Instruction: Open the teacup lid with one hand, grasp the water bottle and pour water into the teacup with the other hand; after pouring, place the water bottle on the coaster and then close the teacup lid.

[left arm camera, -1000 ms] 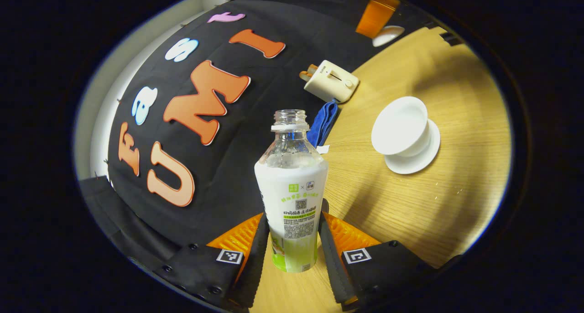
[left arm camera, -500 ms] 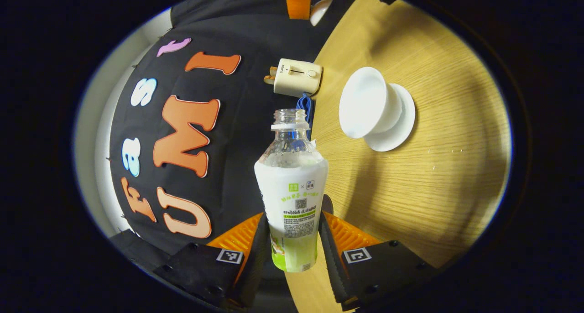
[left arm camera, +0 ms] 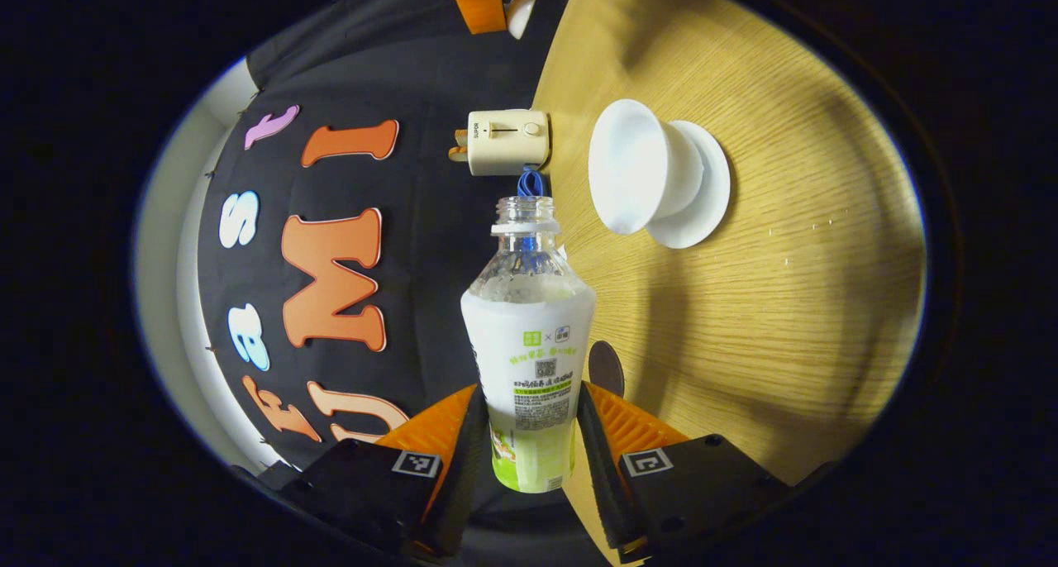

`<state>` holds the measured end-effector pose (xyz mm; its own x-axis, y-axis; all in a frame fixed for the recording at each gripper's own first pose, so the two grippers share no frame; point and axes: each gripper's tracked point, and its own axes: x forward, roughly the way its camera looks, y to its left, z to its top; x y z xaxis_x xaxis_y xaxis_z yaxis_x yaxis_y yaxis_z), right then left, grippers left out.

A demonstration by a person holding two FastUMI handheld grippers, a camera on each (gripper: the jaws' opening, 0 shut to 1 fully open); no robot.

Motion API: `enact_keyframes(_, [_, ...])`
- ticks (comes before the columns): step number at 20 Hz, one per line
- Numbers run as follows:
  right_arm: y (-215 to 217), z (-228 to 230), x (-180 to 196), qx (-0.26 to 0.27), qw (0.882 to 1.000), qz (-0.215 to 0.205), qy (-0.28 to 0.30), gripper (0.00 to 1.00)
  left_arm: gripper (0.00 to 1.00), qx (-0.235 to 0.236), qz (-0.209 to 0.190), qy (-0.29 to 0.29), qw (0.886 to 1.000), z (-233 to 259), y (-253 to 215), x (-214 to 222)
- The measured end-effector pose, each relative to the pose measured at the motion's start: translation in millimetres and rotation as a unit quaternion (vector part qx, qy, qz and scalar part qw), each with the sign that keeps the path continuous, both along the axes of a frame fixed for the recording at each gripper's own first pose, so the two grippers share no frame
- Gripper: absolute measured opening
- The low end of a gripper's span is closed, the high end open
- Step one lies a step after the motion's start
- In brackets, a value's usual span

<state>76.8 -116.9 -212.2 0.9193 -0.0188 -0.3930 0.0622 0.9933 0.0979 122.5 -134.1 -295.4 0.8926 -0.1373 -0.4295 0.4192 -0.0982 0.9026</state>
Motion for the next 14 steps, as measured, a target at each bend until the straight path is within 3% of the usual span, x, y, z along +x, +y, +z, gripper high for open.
enact_keyframes(14, [-4,-2,-5,0.004,1.0,0.005,-0.001,0.18,0.65,0.086,-0.042,-0.026,0.995,14,-3,5])
